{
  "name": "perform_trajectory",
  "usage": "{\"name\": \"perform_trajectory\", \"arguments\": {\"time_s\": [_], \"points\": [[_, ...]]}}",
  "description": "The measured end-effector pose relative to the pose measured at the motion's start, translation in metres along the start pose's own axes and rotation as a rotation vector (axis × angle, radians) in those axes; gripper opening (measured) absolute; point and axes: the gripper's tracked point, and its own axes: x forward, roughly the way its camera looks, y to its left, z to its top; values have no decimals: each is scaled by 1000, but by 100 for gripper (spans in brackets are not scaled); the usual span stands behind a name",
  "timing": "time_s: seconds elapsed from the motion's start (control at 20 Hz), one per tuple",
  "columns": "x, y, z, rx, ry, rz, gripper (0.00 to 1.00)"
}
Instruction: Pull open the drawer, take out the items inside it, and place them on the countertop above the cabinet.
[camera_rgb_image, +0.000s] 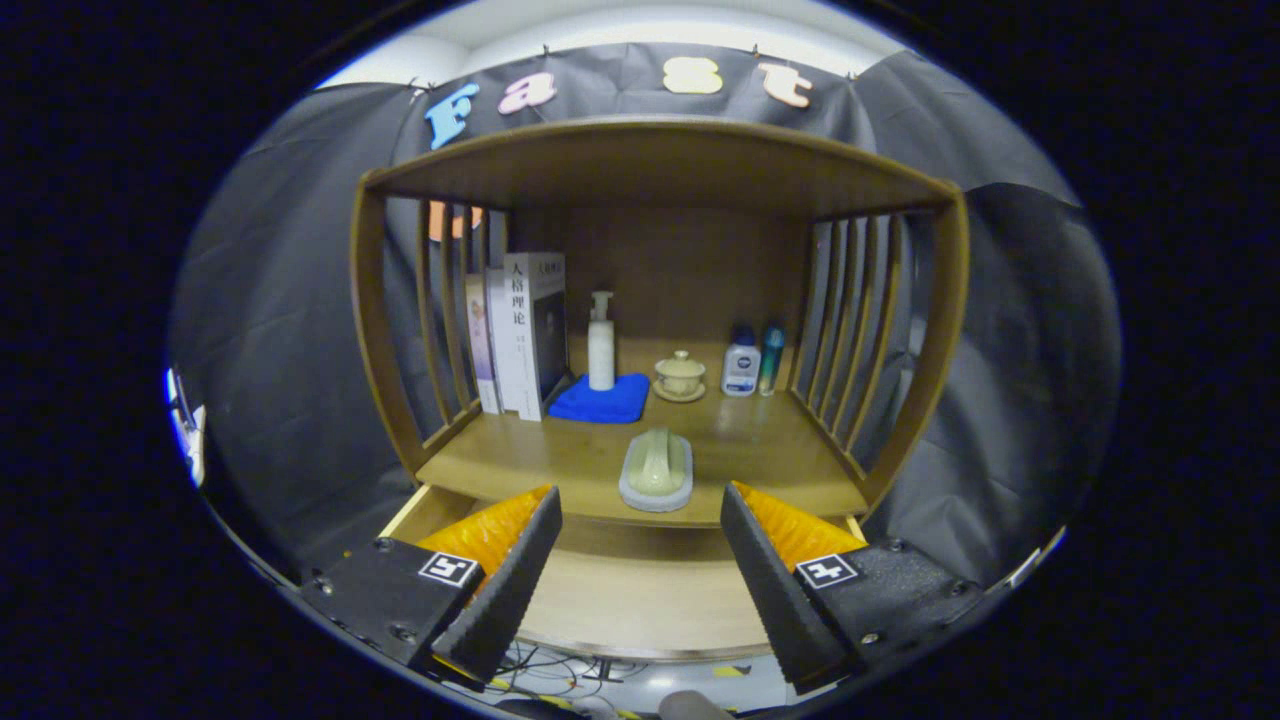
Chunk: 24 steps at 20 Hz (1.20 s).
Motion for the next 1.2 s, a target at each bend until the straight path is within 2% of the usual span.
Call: {"name": "perform_trajectory", "arguments": {"time_s": [0.3, 0.5, 0.7, 0.9, 1.2], "points": [[-39, -11, -50, 41, -152, -46, 100], [-46, -16, -92, 80, -192, -50, 100], [-47, -18, -137, 84, -189, -71, 100], [-43, -1, -181, 53, -161, -50, 100], [-12, 16, -224, 68, -85, -45, 100]]}}
